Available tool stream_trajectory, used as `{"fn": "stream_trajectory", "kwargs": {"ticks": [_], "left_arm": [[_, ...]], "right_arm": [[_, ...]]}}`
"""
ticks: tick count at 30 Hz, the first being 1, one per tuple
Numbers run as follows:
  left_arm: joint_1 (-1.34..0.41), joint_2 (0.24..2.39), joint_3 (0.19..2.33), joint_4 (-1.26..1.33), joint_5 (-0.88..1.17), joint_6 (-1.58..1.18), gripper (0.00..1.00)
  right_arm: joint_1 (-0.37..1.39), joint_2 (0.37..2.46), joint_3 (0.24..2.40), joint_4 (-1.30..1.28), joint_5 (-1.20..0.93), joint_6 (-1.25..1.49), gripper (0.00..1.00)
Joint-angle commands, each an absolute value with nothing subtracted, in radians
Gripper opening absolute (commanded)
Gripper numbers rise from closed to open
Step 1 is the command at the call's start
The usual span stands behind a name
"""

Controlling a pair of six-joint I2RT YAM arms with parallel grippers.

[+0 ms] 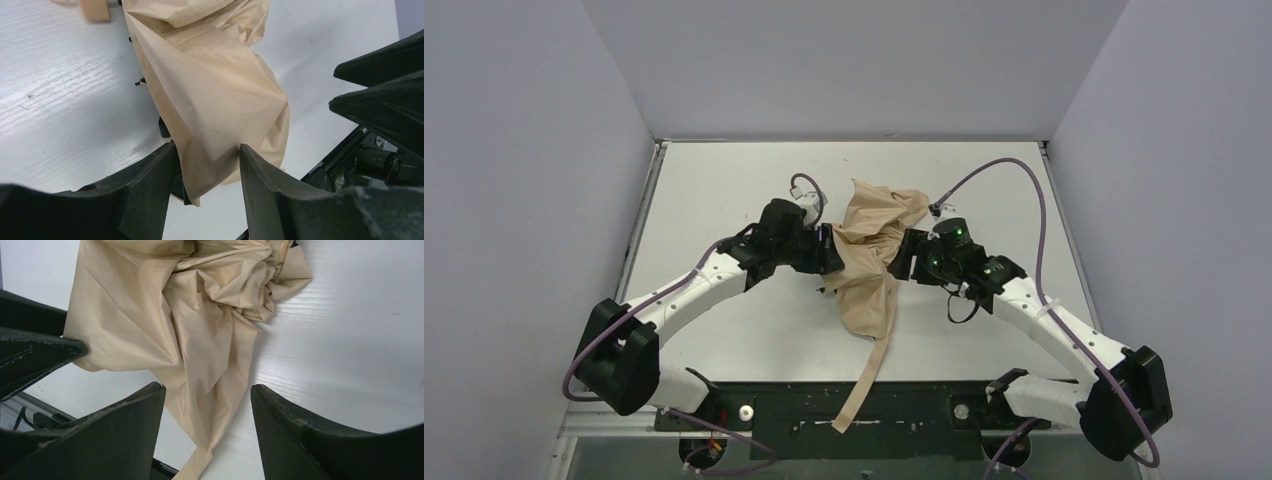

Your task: Put away the umbrella

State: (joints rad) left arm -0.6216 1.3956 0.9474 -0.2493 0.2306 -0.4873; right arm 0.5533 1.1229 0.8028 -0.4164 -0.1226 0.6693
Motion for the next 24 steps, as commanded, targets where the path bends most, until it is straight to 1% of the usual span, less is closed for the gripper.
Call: {"fn": "stream_trajectory", "kwargs": {"ticks": [1,5,7,9,12,16,17,19,24], "left_arm": [[-0.595,1.430,1.014,-0.170,0.314,-0.487,0.47],[-0.594,1.464,1.032,-0.159,0.404,-0.490,0.50],[-0.596,1.477,1.026,-0.144,0.458,-0.498,0.59],[-0.600,1.482,1.011,-0.130,0.493,-0.506,0.63],[-0.607,1.480,0.988,-0.136,0.507,-0.508,0.64],[-0.614,1.493,0.967,-0.109,0.524,-0.528,0.65],[-0.616,1.501,0.968,-0.102,0.528,-0.533,0.63],[-0.617,1.523,0.977,-0.081,0.532,-0.544,0.52],[-0.613,1.606,1.060,-0.089,0.527,-0.551,0.14]], "right_arm": [[0.560,1.192,0.842,-0.332,-0.243,0.620,0.64],[0.566,1.250,0.822,-0.272,-0.300,0.626,0.62],[0.570,1.275,0.812,-0.248,-0.309,0.630,0.60],[0.573,1.295,0.802,-0.226,-0.314,0.635,0.58],[0.574,1.323,0.788,-0.206,-0.315,0.640,0.55],[0.574,1.344,0.770,-0.201,-0.298,0.644,0.48],[0.574,1.347,0.764,-0.196,-0.298,0.646,0.46],[0.574,1.351,0.746,-0.186,-0.298,0.650,0.41],[0.573,1.337,0.697,-0.152,-0.290,0.676,0.33]]}}
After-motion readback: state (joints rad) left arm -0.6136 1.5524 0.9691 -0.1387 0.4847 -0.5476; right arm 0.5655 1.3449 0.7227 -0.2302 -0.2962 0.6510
